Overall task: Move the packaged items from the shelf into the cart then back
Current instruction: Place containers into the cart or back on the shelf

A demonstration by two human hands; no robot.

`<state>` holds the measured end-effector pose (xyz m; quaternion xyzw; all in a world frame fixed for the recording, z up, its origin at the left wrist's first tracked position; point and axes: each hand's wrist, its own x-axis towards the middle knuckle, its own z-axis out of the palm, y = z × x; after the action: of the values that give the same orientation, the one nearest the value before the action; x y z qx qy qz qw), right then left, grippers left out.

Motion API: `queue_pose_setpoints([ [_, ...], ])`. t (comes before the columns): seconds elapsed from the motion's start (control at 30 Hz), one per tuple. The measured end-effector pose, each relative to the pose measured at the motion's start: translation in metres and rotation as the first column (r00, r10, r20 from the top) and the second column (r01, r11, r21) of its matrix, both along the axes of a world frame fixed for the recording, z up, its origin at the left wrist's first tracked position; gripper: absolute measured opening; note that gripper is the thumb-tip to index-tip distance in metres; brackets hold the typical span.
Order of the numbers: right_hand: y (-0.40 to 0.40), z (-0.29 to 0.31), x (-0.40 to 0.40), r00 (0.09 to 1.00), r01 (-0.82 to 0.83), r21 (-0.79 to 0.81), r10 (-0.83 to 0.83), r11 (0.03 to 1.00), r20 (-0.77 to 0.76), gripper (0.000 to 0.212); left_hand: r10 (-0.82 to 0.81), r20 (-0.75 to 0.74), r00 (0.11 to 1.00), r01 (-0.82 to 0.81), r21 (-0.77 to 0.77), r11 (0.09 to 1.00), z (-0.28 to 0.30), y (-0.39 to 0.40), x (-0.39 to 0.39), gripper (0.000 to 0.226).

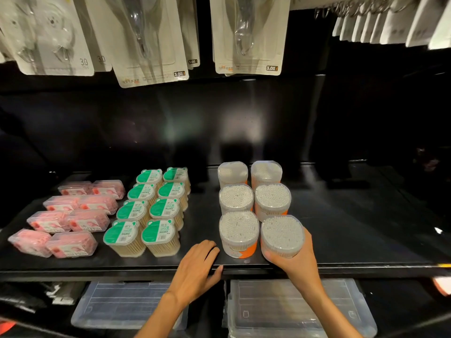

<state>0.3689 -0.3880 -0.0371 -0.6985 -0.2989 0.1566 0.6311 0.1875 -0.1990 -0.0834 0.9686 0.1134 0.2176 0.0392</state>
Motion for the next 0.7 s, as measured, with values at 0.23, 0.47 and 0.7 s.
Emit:
queue_pose_setpoints([
  [0.23, -0.007, -0.007, -0.011, 0.989, 0.127, -0.026, -0.129, 0.992, -0.074, 0.096, -0.002, -0.039, 0.999, 0.003, 0.021, 1.000, -0.007, 0.002, -0.001, 0.031],
  [0.47, -0.004, -0.009, -0.006, 0.987, 0.137, -0.070, -0.141, 0.988, -0.070, 0.092, -0.030, 0.028, 0.999, 0.029, 0.044, 0.999, -0.012, 0.004, -0.004, 0.047],
  [0.7, -0.004, -0.009, -0.002, 0.989, 0.114, -0.059, -0.119, 0.992, -0.084, 0.090, 0.038, -0.034, 0.999, -0.037, 0.029, 0.999, -0.014, 0.002, -0.005, 0.063],
])
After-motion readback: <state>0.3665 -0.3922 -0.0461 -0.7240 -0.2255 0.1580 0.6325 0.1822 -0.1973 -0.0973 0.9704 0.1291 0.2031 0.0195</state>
